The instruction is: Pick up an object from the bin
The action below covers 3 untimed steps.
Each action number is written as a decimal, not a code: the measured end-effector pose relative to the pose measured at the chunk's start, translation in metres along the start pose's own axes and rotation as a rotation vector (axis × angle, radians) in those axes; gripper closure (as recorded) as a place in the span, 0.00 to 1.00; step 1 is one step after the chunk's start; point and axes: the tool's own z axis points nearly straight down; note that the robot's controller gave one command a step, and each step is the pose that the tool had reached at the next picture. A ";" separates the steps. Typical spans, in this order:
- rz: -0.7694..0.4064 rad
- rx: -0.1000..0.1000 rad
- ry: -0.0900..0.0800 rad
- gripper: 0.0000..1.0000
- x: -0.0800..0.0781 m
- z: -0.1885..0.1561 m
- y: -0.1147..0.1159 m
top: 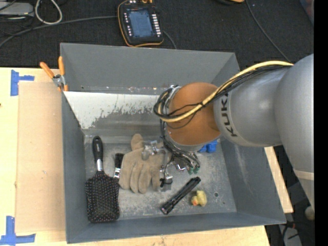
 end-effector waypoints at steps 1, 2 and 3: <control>-0.344 0.001 -0.003 0.00 0.015 0.021 0.035; -0.397 0.000 0.000 0.00 -0.004 0.021 -0.011; -0.371 -0.004 0.000 0.00 0.008 0.021 0.025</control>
Offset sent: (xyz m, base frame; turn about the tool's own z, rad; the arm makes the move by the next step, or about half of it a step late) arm 0.0068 -0.0098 -0.0209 -0.4017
